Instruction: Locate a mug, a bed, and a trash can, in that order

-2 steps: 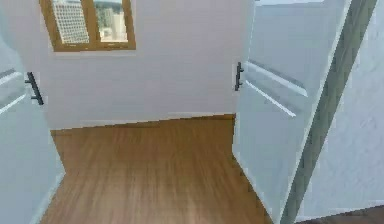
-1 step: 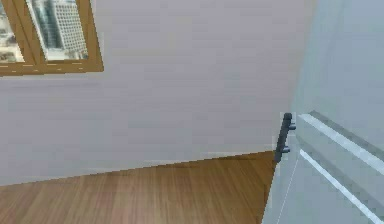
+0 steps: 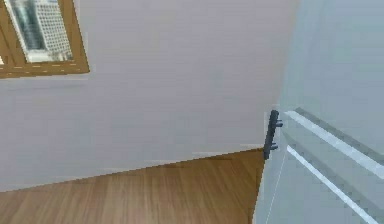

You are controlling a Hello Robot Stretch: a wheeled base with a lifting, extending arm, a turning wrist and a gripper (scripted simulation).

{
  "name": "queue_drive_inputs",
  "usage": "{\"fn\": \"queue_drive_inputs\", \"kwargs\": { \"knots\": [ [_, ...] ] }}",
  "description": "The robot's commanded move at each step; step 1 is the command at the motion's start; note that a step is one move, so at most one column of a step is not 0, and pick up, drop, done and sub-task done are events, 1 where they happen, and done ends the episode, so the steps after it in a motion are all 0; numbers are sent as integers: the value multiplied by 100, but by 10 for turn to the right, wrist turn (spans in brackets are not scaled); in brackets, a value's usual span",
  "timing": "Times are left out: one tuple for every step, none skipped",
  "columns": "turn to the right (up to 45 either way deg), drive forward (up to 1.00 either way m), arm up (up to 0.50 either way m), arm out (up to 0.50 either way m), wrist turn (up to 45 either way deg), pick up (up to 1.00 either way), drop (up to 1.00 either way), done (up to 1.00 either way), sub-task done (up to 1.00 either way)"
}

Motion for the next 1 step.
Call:
{"fn": "queue_drive_inputs", "kwargs": {
  "knots": [
    [0, 100, 0, 0, 0, 0, 0, 0, 0]
  ]
}}
